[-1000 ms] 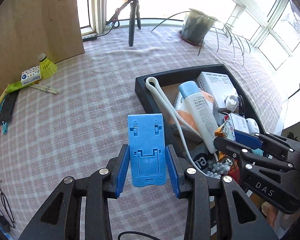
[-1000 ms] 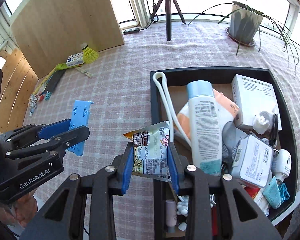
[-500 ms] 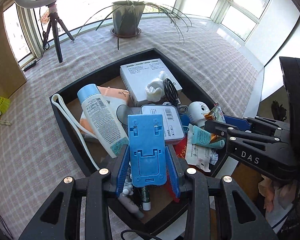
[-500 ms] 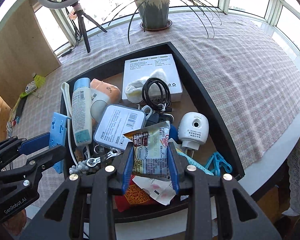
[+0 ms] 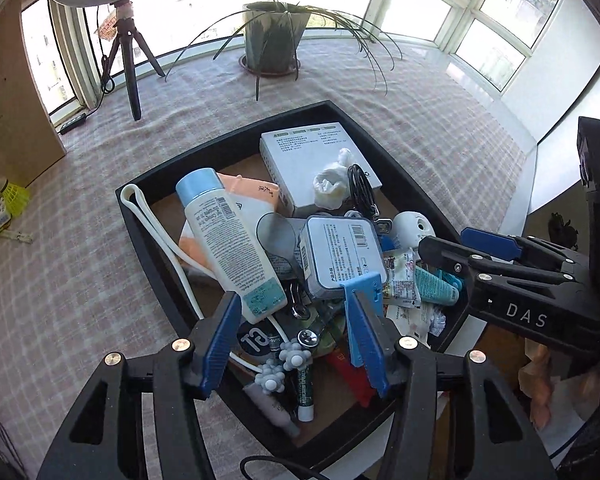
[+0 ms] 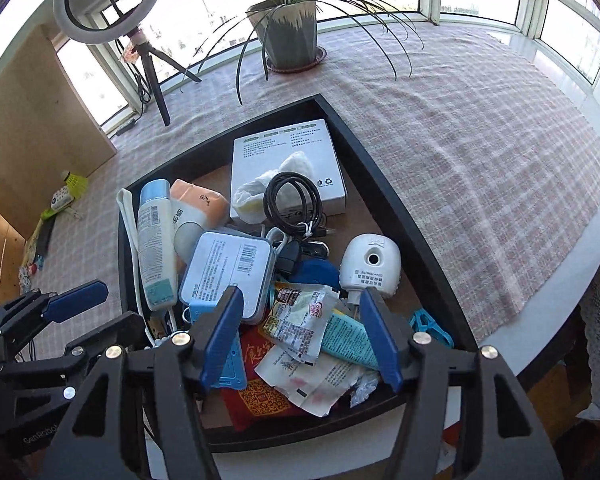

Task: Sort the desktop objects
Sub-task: 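Open the left gripper to drop the stand while the right gripper releases the sachet, then move both grippers back over the table toward the black pouch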

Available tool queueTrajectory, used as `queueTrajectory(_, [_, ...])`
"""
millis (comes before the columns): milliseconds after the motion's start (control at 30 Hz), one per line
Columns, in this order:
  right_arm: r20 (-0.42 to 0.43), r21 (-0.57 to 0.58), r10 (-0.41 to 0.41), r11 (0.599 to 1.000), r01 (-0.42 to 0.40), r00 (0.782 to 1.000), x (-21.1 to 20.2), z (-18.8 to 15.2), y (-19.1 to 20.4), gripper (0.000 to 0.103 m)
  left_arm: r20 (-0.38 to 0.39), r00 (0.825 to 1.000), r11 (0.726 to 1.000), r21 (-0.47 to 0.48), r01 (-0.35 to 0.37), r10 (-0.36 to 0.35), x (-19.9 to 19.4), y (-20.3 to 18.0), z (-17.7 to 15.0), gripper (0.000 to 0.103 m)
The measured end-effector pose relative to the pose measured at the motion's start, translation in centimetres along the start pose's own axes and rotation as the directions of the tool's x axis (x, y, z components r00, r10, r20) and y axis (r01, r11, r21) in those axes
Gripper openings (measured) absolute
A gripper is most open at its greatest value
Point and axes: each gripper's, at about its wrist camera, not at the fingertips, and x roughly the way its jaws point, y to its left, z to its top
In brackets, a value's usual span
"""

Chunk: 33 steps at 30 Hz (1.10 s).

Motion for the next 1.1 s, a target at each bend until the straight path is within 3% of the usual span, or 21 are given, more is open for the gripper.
queueTrajectory(233, [-0.003, -0.036, 0.034, 0.999, -0.034, 0.999, 0.4, 0.4, 3.0, 0.060, -0.001, 0.999, 0.993, -0.109, -0.040, 0.040, -1.0, 5.6, -0.2, 0.052])
queueTrajectory(500, [-0.028, -0.116, 0.084, 0.989, -0.087, 0.996, 1.8, 1.5, 9.1, 0.060, 0.012, 0.994, 0.968, -0.227, -0.105, 0.111, -3.3, 13.7, -1.4, 0.052])
queueTrajectory(1100, [-0.104, -0.368, 0.191, 0.904, -0.216, 0.976, 5.6, 3.9, 29.5, 0.060, -0.010, 0.963, 0.851, -0.465, -0.244, 0.271, -7.4, 33.9, -5.1, 0.052])
